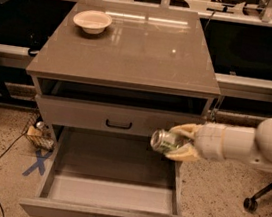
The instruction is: Pick green can from middle drawer and place on counter
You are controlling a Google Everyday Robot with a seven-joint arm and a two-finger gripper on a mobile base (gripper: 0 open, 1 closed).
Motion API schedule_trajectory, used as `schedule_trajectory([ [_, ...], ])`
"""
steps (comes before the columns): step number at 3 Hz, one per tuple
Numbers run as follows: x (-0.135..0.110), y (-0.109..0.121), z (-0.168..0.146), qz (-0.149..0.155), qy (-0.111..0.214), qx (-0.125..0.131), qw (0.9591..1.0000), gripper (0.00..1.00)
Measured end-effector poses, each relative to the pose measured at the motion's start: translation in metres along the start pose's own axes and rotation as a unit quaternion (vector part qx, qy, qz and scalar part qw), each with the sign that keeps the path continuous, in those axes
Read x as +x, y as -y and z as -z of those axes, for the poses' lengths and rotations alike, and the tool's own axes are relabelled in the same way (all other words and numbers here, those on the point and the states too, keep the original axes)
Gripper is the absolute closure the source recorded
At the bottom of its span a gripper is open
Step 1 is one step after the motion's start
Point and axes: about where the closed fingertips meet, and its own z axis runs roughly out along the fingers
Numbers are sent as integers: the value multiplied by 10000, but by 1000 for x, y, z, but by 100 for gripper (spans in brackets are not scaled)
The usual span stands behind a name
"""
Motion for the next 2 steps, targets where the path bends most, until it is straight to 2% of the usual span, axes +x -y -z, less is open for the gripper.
schedule_trajectory([
  [1,-46,47,63,322,38,523,9981,100],
  [2,-86,107,115,534,214,1022,9931,100],
])
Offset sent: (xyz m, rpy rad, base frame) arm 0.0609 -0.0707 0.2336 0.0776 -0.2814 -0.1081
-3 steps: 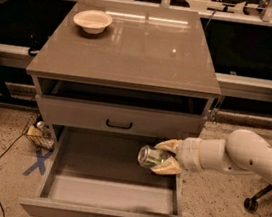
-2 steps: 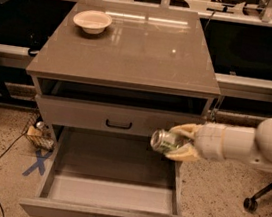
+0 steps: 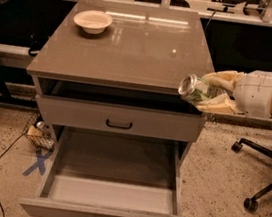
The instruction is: Pick green can from middle drawer and place on counter
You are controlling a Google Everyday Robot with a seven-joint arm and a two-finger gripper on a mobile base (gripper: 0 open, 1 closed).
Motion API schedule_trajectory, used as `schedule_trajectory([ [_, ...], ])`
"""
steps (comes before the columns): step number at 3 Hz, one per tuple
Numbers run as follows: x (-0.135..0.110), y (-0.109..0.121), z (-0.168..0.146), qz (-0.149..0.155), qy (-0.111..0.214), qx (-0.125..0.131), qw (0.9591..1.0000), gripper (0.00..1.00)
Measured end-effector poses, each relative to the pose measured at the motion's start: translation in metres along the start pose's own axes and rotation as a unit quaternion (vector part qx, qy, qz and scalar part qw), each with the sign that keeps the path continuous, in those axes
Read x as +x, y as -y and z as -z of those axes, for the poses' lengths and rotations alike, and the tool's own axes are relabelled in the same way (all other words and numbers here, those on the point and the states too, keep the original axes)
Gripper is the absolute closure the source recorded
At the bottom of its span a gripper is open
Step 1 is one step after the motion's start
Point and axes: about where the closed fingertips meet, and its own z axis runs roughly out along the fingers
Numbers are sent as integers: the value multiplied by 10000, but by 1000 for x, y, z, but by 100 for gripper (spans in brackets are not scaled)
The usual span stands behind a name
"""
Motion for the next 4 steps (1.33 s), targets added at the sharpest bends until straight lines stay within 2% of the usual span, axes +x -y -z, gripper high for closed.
schedule_trajectory([
  [1,0,0,0,0,0,0,10000,100],
  [2,-8,23,-6,29,129,42,9999,100],
  [3,-17,68,-18,-14,215,-4,9998,100],
  [4,-22,104,-36,-168,65,-162,9997,100],
])
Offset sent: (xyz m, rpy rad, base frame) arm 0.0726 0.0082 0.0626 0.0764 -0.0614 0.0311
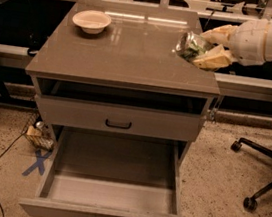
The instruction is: Pick green can from middle drawer and place on counter
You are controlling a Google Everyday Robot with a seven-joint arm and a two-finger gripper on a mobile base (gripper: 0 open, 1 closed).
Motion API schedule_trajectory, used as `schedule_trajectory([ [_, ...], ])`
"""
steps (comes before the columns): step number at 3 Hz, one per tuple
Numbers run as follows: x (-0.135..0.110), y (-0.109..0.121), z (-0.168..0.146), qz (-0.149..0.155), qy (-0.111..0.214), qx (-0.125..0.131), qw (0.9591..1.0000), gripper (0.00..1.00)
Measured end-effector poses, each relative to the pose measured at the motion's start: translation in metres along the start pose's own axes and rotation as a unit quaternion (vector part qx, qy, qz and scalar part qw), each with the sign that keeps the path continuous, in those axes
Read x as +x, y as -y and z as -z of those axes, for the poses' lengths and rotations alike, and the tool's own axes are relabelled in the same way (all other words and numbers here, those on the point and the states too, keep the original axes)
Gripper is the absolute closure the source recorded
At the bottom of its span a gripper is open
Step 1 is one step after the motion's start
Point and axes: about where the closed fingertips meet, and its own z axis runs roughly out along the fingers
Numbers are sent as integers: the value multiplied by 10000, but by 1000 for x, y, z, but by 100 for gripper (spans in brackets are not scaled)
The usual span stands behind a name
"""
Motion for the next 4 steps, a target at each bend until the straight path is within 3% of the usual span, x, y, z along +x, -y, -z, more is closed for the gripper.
schedule_trajectory([
  [1,14,24,-33,-451,-518,-336,9971,100],
  [2,24,31,-72,-883,-831,-704,9901,100],
  [3,22,32,-95,-979,-883,-887,9873,100],
  [4,13,34,-119,-940,-787,-1046,9869,100],
])
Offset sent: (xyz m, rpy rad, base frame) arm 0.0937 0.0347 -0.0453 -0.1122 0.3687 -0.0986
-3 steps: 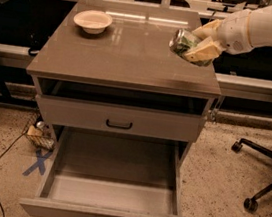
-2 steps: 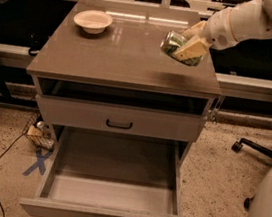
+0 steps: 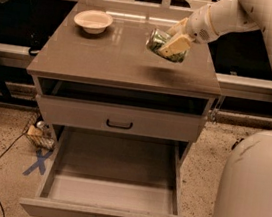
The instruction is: Pick green can from middle drawer and place on counter
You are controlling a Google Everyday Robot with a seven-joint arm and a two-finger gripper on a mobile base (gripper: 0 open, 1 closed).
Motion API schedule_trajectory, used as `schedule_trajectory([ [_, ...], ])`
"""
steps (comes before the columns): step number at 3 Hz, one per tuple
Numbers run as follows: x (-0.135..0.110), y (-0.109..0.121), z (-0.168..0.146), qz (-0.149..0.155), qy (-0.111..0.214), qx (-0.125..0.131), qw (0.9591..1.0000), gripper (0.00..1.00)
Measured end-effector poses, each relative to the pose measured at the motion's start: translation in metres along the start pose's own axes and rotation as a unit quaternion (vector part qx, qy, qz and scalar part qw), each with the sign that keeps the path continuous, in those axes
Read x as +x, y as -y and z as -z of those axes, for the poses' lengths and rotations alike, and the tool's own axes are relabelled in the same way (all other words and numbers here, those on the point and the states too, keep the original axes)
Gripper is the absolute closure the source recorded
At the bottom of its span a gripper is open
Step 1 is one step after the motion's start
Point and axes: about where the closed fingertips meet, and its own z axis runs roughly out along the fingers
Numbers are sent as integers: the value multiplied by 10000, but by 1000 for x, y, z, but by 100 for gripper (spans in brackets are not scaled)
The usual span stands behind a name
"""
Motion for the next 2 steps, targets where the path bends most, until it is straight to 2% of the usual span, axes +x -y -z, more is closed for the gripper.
schedule_trajectory([
  [1,-10,1,-24,49,50,-176,9998,100],
  [2,-12,-1,-41,16,90,-295,9995,81],
])
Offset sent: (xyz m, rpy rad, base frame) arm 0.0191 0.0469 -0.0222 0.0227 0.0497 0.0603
